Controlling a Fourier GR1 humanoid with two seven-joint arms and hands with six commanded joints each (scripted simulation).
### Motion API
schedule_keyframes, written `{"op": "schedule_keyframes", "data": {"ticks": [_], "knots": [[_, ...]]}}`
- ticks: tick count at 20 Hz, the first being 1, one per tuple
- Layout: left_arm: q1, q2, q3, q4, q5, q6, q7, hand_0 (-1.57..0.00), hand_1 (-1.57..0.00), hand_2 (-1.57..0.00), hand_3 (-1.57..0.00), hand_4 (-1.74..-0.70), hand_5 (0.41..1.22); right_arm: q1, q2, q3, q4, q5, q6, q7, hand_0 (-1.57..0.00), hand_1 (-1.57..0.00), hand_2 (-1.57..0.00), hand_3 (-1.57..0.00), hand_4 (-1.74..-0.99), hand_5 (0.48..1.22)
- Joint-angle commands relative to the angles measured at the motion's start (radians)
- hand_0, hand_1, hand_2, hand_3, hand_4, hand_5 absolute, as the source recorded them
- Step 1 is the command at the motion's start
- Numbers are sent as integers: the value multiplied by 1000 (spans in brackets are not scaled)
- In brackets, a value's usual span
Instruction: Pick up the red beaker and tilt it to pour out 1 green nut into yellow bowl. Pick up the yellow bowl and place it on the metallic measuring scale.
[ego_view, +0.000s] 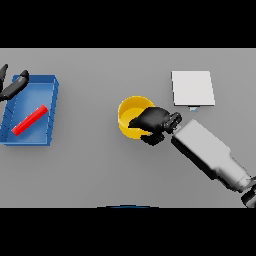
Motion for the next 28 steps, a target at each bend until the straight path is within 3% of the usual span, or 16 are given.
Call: {"op": "schedule_keyframes", "data": {"ticks": [1,3,5,7,10,16,22,25,28], "knots": [[5,-2,0,-2,3,-1,-1,1,1,1,1,-719,692,0,0,7,2,4,-2,-3,-750,-693,-476,-351,-1454,999],[8,6,2,-4,2,-1,-7,1,1,1,1,-719,693,-5,-2,5,14,-11,1,-32,-1045,-1009,-870,-574,-1552,1079],[3,3,4,-2,2,4,-2,1,1,1,1,-724,696,-5,-1,0,11,-19,0,-34,-1235,-1211,-1122,-834,-1614,1130],[-2,1,-1,-3,-5,8,-4,1,1,1,1,-725,698,-8,-6,10,13,-13,-20,-45,-1356,-1341,-1192,-1041,-1660,1163],[3,5,-5,-3,-7,-1,-6,1,1,1,1,-719,697,-1,-11,9,8,-14,-53,-45,-1461,-1453,-1264,-1218,-1699,1191],[3,8,-3,-4,1,-8,6,1,1,1,1,-717,696,-4,-42,-33,-33,-52,-15,-27,-1542,-1540,-1331,-1340,-1730,1213],[-5,1,-8,2,-9,-6,8,1,1,1,1,-722,688,-10,-112,-116,-159,-108,53,9,-1563,-1563,-1432,-1208,-1738,1219],[2,13,-11,-23,-7,-8,10,1,1,1,1,-714,686,-11,-142,-152,-178,-105,37,51,-1567,-1567,-1478,-1170,-1740,1220],[1,11,-6,-20,-3,-1,17,1,1,1,1,-720,688,22,-166,-163,-214,-108,35,48,-1561,-1569,-1524,-1161,-1740,1220]]}}
